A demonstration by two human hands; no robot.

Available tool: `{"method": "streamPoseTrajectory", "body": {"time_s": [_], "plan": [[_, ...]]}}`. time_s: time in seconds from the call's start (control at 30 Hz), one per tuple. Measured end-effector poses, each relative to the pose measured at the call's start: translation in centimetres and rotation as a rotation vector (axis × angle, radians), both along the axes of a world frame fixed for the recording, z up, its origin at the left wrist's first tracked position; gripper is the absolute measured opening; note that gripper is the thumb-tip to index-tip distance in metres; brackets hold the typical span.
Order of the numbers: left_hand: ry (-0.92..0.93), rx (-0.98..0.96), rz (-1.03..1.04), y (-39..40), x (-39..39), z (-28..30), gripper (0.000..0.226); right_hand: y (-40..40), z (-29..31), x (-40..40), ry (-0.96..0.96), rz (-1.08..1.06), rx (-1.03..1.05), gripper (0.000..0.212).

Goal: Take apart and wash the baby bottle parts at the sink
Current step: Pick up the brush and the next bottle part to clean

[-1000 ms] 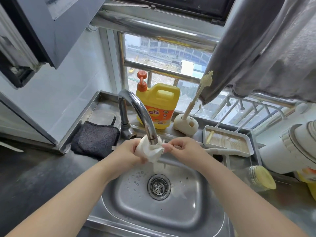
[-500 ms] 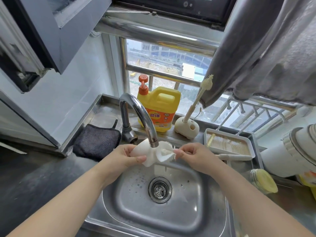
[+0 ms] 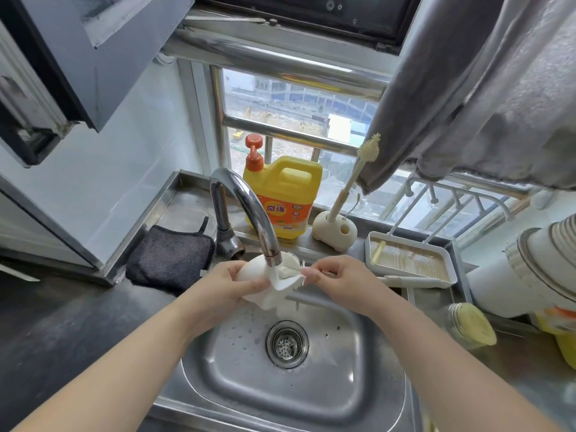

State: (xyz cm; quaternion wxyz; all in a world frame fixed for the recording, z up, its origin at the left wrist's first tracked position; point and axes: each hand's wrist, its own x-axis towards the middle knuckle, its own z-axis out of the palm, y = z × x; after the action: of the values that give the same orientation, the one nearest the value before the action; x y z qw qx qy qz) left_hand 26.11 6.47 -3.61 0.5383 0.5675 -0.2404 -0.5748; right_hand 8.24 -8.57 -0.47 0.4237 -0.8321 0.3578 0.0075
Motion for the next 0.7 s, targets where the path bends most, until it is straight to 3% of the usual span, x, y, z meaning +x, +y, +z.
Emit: {"method": "streamPoseTrajectory", "body": {"time_s": [0.2,0.47,0.57,0.7], "plan": [[-0.077,0.024,0.006,0.6,0.2,-0.4,0.022,-0.7,-0.2,-0.7,0.040,-0.049,-0.029,0.028],[-0.163,0.025,-0.064,0.8,0.5,-0.2,0.058,0.0,-1.0,-0.4,0.098,0.024,-0.042,0.028],[-0.117,-0.004,-0.091,0.5,-0.1,-0.1,0.054,-0.3,-0.6,-0.1,0.014,-0.046,-0.031,0.028],[0.038,-0.090,-0.031,0.4,-0.4,0.1,0.049,0.7,-0.5,0.7,-0.057,0.016,0.048,0.029]]}}
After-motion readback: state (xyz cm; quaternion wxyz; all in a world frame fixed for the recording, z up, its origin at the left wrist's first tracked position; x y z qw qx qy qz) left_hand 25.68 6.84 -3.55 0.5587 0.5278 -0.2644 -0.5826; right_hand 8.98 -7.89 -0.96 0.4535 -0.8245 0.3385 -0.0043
